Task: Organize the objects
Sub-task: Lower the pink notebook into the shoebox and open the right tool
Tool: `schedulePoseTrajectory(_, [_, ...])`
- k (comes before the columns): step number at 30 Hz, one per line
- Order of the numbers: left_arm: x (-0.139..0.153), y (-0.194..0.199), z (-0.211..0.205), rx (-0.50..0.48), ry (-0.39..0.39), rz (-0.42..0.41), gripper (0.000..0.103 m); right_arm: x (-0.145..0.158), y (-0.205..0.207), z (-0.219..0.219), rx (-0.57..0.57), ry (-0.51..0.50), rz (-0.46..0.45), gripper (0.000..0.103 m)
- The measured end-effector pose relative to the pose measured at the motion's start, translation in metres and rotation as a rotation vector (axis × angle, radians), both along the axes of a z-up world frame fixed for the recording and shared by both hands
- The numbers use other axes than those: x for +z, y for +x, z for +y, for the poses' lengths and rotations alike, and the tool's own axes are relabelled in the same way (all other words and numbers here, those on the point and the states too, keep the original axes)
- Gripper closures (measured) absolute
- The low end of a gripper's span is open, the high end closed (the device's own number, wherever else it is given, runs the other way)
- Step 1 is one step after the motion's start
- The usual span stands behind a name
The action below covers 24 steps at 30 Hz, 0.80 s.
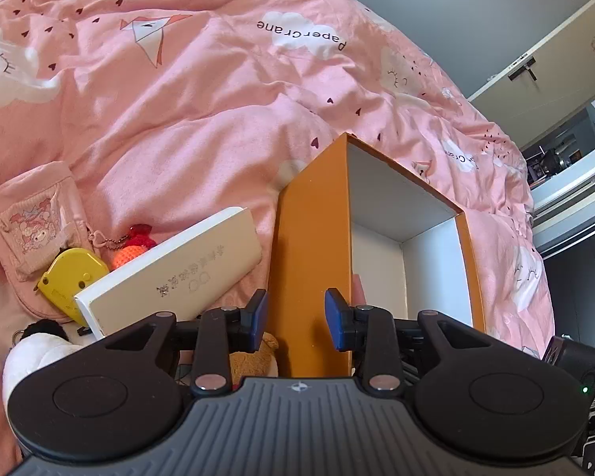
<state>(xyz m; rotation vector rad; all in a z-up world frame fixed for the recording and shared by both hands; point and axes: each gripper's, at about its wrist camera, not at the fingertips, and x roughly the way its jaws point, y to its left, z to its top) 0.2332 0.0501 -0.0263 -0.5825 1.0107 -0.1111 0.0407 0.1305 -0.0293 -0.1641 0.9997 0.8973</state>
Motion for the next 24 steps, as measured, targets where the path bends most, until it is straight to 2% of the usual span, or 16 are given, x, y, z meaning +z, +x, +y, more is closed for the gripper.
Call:
schedulePoseTrajectory(3, [-0.006, 0.0, 0.003, 0.008, -0.021, 0.021, 0.066, 0.0, -0.003, 0.003, 0.019, -0.016, -0.02, 0.085])
schedulePoseTrajectory(7, [-0.009, 0.0, 0.003, 0.007, -0.028, 0.027, 0.066, -0.003, 0.0, 0.0, 0.025, -0.01, 0.02, 0.085])
schedulePoseTrajectory(14, [-0.011, -0.002, 0.006, 0.014, -0.029, 0.034, 0.066, -0.002, 0.0, -0.007, 0.02, 0.033, 0.084, 0.079])
schedulePoseTrajectory(17, [-0.011, -0.004, 0.007, 0.015, -0.031, 0.038, 0.066, 0.002, -0.001, -0.014, 0.028, 0.092, 0.124, 0.076])
schedulePoseTrajectory(20, [-0.012, -0.005, 0.007, 0.015, -0.034, 0.043, 0.066, 0.007, -0.003, -0.015, 0.033, 0.113, 0.134, 0.076])
schedulePoseTrajectory(24, [-0.011, -0.007, 0.007, 0.015, -0.034, 0.039, 0.066, 0.005, 0.001, -0.02, 0.007, 0.144, 0.204, 0.087])
